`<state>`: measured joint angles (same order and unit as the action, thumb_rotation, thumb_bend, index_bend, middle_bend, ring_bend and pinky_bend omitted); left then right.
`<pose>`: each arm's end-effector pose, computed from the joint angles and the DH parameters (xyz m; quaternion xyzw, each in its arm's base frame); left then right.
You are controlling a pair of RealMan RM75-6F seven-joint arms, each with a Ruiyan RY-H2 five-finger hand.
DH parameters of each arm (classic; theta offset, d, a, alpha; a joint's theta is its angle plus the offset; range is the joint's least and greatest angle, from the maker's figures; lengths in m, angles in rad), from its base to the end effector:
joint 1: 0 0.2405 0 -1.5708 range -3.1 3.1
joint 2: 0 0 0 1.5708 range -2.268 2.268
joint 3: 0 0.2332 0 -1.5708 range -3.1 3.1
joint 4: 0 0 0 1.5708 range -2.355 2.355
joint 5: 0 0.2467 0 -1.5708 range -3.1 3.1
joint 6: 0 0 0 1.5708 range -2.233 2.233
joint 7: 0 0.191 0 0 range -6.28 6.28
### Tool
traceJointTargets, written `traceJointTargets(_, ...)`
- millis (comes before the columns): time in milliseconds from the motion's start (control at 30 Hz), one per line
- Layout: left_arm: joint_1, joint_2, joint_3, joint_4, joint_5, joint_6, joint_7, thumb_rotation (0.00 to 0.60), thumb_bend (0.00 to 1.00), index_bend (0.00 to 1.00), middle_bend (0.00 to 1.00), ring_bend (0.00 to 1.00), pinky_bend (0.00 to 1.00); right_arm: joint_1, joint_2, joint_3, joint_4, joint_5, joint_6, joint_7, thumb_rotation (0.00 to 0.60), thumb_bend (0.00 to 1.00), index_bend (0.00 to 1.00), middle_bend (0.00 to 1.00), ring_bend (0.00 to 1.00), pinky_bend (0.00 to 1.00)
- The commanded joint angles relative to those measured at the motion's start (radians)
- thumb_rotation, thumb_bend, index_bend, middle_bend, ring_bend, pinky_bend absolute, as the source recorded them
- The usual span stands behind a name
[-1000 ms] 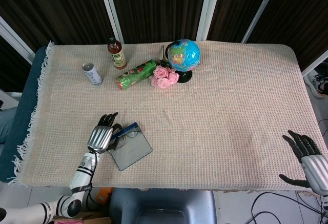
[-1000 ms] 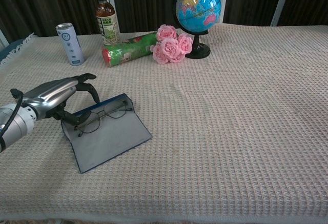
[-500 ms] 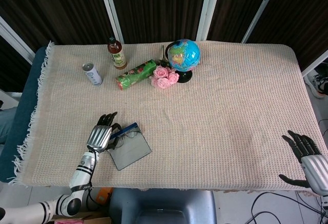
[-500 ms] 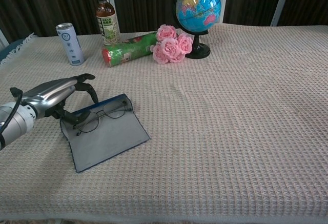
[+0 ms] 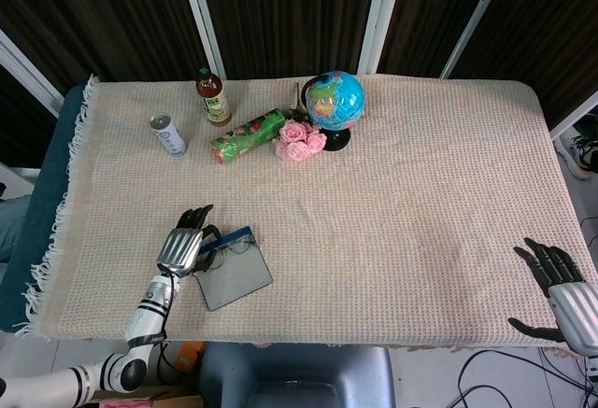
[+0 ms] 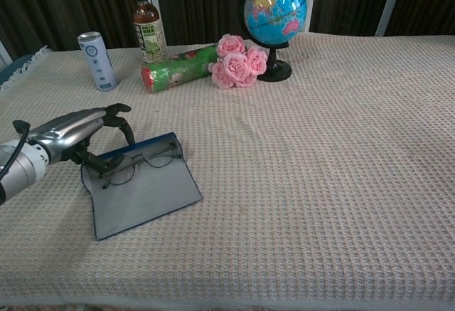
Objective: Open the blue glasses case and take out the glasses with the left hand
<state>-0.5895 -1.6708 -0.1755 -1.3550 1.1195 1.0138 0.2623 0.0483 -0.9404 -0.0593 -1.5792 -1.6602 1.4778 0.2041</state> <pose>-0.1758 0.3586 -0.0897 -0.6802 -0.4569 -0.3649 0.4420 -0.3262 -0.1894 0.1445 0.6496 -0.4065 0.3578 0.5335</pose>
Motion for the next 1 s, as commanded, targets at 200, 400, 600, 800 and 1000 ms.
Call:
traceJointTargets(200, -0.001, 0.006, 0.002, -0.010, 0.003, -0.003, -0.016, 0.600, 0.42, 0.42, 0.00, 0.00, 0.00, -0.001, 0.000, 0.001, 0.000, 0.002, 0.001, 0.000, 0.600, 0.03, 0.00, 0.00, 0.00, 0.00)
traceJointTargets(400, -0.003, 0.011, 0.001, -0.016, -0.001, -0.009, -0.024, 0.600, 0.42, 0.42, 0.00, 0.00, 0.00, 0.000, 0.000, 0.000, 0.000, 0.002, -0.001, -0.001, 0.600, 0.03, 0.00, 0.00, 0.00, 0.00)
traceJointTargets(600, 0.000, 0.022, -0.008, -0.037, -0.001, -0.005, -0.051, 0.600, 0.42, 0.43, 0.00, 0.00, 0.00, 0.000, -0.002, 0.000, 0.002, 0.001, 0.000, -0.004, 0.600, 0.03, 0.00, 0.00, 0.00, 0.00)
traceJointTargets(800, 0.004, 0.043, -0.019, -0.067, -0.011, -0.013, -0.093, 0.600, 0.42, 0.44, 0.01, 0.00, 0.00, -0.001, -0.004, 0.000, 0.005, 0.001, 0.001, -0.006, 0.600, 0.03, 0.00, 0.00, 0.00, 0.00)
traceJointTargets(1000, 0.011, 0.047, -0.035, -0.080, 0.004, 0.016, -0.137, 0.600, 0.42, 0.44, 0.01, 0.00, 0.00, -0.002, -0.005, 0.000, 0.007, 0.001, 0.002, -0.006, 0.600, 0.03, 0.00, 0.00, 0.00, 0.00)
